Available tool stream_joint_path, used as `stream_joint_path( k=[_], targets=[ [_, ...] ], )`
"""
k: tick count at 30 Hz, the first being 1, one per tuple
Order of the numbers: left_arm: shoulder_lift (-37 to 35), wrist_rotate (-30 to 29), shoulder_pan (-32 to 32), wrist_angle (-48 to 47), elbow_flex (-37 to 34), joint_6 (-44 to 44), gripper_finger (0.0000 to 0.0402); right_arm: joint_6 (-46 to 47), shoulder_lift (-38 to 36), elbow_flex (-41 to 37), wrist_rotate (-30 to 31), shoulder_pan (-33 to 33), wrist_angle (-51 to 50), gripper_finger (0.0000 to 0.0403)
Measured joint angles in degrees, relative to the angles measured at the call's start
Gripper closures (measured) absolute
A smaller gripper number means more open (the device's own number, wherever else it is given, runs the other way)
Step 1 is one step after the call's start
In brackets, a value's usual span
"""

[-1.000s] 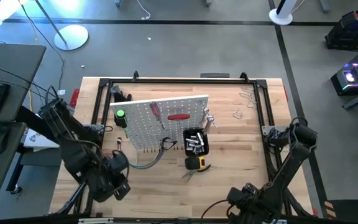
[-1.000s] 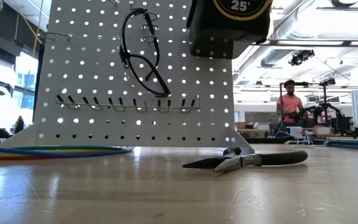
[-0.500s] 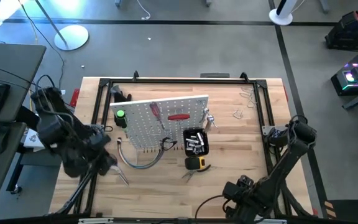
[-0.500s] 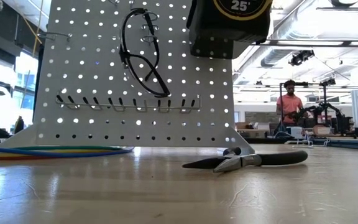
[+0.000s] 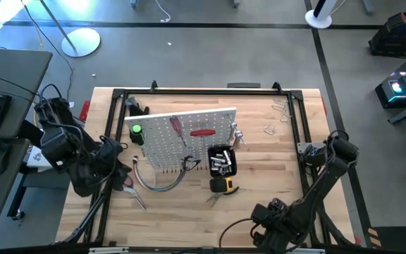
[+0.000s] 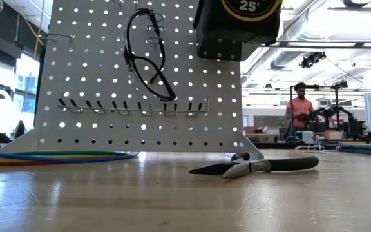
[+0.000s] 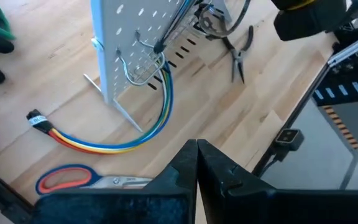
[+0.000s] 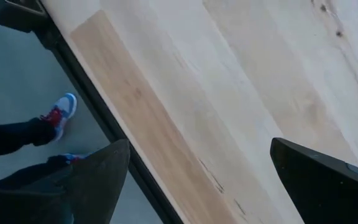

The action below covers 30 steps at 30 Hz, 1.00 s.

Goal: Hang tools onto peg board
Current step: Hang the plier on the peg board

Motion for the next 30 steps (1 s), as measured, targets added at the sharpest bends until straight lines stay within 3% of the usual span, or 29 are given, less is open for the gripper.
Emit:
stream_joint_path(
  k=[9,17,20,25,30],
  targets=[
    [1.7,0.0,-0.1,0.6,0.0,4.4,0.0401,-2.4,0.0,0.0,2.6,-2.6,7.9,0.0018],
    [1.6,-0.1,-1.8,0.1,0.0,5.5,0.0401,4.5,-0.1,0.0,-1.5,-7.2,12.4,0.0019],
    [1.6,-0.1,-3.0,-0.8,0.0,5.4,0.0401,4.7,-0.1,0.0,-2.5,-9.3,13.4,0.0037],
    [1.6,-2.2,-5.0,-0.8,0.0,4.9,0.0401,5.5,-0.1,0.0,-1.0,-12.0,17.6,0.0127],
    [1.6,-4.0,-6.5,-0.7,0.0,3.9,0.0401,4.3,-0.1,0.7,4.2,-12.9,22.3,0.0305]
  ],
)
